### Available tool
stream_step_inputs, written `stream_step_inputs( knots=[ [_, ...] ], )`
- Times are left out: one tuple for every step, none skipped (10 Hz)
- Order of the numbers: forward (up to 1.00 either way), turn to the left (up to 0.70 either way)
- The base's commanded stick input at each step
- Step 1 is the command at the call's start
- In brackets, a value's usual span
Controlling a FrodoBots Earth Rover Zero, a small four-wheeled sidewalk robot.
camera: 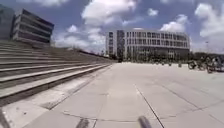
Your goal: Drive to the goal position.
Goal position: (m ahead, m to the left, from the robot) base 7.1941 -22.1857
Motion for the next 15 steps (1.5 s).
stream_step_inputs(
  knots=[
    [0.5, -0.16],
    [0.5, 0.0],
    [0.5, 0.0],
    [0.5, 0.0],
    [0.5, 0.0],
    [0.5, 0.0],
    [0.5, 0.0],
    [0.5, 0.0],
    [0.5, 0.0],
    [0.5, 0.0],
    [0.5, 0.0],
    [0.5, -0.21],
    [0.5, -0.5],
    [0.5, -0.5],
    [0.5, -0.5]
  ],
)
